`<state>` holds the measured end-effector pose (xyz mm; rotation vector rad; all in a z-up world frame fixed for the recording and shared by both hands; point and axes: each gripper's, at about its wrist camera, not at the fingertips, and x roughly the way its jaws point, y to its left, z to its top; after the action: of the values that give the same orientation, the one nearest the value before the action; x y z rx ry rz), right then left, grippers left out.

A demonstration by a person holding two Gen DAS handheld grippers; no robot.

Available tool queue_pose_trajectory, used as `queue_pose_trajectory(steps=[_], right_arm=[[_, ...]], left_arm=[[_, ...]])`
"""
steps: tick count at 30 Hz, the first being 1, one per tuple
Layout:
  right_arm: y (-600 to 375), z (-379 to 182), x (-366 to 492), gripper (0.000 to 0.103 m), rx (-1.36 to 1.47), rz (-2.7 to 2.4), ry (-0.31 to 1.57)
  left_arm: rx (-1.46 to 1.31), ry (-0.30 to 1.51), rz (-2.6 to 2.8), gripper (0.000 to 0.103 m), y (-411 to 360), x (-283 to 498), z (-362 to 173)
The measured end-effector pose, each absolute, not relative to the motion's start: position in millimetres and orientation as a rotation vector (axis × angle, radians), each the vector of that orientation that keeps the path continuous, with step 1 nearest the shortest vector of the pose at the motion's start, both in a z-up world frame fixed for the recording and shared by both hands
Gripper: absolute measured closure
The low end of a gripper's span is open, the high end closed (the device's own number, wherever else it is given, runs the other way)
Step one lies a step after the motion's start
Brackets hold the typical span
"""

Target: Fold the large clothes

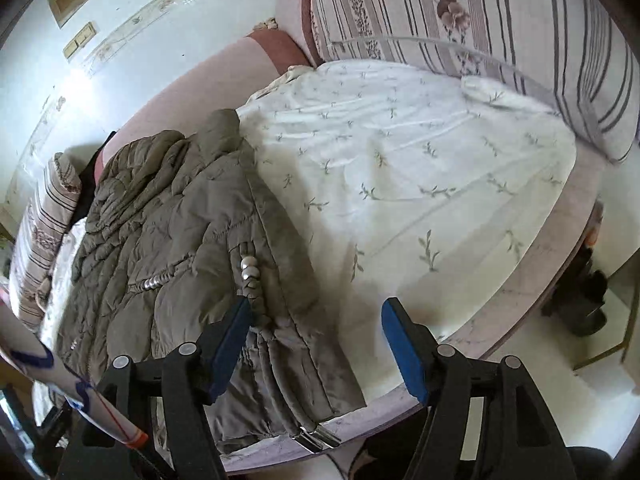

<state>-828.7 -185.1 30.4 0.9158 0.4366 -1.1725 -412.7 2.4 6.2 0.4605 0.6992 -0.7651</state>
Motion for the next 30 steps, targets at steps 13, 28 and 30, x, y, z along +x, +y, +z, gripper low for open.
queue_pose_trajectory(steps=[13,28,30], right_arm=[[-179,28,-814,0.029,0.92,-1.089,0.443],[-188,21,-818,0.029,0.946,-1.079,0.436],[-188,20,-819,0.029,0.95,-1.078,0.433]], left_arm=[[0.336,0.731,-0.86,0.0,41,-403,44],[-0.134,1.126,-0.937,0.033,81,-290,25],[-0.144,1.124,-0.959,0.036,78,-292,27]])
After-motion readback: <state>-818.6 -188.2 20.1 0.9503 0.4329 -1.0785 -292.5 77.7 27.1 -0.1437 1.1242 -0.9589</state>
